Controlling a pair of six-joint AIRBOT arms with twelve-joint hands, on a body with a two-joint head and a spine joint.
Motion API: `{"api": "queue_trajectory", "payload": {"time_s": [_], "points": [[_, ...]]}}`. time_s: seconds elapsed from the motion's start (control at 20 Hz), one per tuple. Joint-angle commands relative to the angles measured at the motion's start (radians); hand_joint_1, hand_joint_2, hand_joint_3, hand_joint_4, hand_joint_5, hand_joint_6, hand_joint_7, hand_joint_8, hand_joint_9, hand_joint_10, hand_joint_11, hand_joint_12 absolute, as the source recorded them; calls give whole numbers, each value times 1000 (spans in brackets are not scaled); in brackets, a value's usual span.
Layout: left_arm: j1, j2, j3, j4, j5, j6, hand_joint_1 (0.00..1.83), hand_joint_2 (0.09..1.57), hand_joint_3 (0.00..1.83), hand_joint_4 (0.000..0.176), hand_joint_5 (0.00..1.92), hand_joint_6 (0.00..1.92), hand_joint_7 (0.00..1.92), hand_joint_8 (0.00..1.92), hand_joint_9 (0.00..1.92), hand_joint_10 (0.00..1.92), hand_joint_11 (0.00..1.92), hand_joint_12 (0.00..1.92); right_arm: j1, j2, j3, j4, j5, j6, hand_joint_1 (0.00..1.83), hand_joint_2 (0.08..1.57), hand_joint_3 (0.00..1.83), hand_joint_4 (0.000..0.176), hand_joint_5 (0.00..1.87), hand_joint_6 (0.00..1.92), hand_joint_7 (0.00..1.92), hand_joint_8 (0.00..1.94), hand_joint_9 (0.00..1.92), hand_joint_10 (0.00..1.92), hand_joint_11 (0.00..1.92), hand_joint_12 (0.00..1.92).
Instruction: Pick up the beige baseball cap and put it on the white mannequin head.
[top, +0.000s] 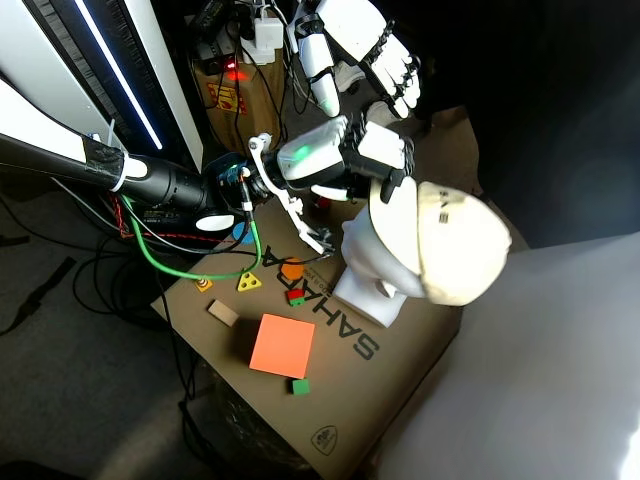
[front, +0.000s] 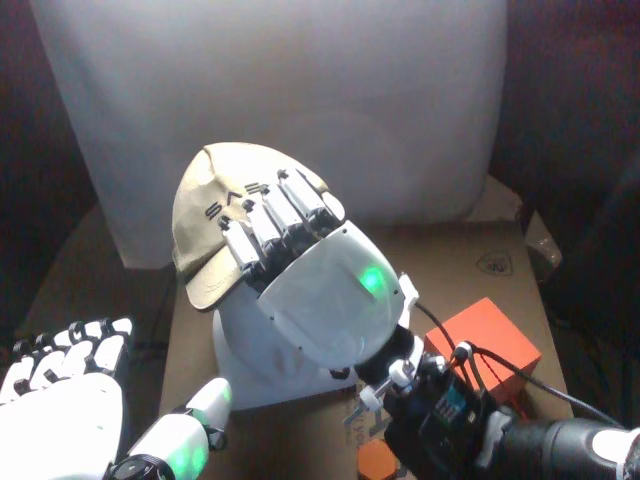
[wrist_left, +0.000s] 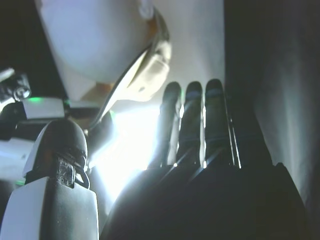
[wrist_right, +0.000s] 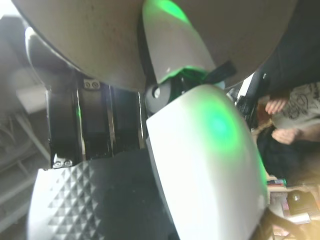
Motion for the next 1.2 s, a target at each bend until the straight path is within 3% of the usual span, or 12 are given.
{"api": "queue_trajectory", "payload": {"time_s": [0.0, 0.35, 0.4, 0.45, 0.5, 0.6, 0.7, 0.9, 1.15], "points": [[-3, 11, -2, 62, -94, -4, 0, 1138, 3, 0, 158, 0, 122, 0, 92, 0, 0, 372, -7, 3, -14, -13, 114, -14, 1254, 1151, 0, 0, 838, 1076, 997, 1126, 824, 1337, 722, 1631], [0, 22, 12, 65, -94, -24, 0, 1130, 0, 0, 223, 9, 186, 9, 155, 10, 0, 458, -39, 13, -74, 73, 122, -37, 1219, 1159, 2, 0, 817, 1122, 981, 1171, 841, 1259, 722, 1596], [0, 22, 15, 65, -94, -24, 0, 1134, 2, 0, 227, 8, 194, 10, 163, 11, 0, 462, -43, 13, -76, 70, 128, -40, 1217, 1163, 1, 0, 811, 1132, 975, 1182, 830, 1267, 714, 1607], [0, 22, 16, 63, -94, -24, 0, 1136, 3, 0, 220, 4, 195, 9, 167, 11, 0, 466, -47, 13, -78, 68, 128, -42, 1326, 1178, 3, 0, 765, 1141, 922, 1170, 787, 1448, 703, 1615], [0, 22, 16, 57, -94, -24, 0, 1137, 2, 0, 212, 1, 195, 5, 168, 7, 0, 482, -51, 14, -78, 68, 129, -49, 1346, 1188, 2, 0, 746, 1153, 898, 1195, 765, 1500, 698, 1630], [0, 22, 17, 56, -94, -24, 0, 1139, 2, 0, 192, 0, 167, 0, 149, 0, 0, 501, -62, 14, -79, 68, 122, -70, 1211, 1182, 1, 0, 789, 1161, 925, 1256, 763, 1336, 695, 1661], [2, 21, 18, 56, -94, -26, 0, 1140, 1, 0, 171, 1, 152, 1, 136, 1, 0, 465, -81, 16, -96, 69, 117, -95, 1343, 1197, 1, 0, 732, 1186, 880, 1220, 745, 1518, 672, 1690], [5, 18, 24, 58, -94, -48, 0, 1144, 2, 0, 174, 3, 157, 4, 133, 4, 0, 415, -111, 32, -167, 103, 114, -136, 1348, 1205, 1, 0, 697, 1231, 877, 1223, 733, 1535, 657, 1690], [3, 14, 28, 60, -94, -48, 0, 1143, 0, 0, 180, 2, 166, 3, 137, 1, 0, 438, -130, 44, -194, 178, 106, -166, 1354, 1188, 0, 0, 743, 1171, 900, 1184, 768, 1490, 700, 1655]]}}
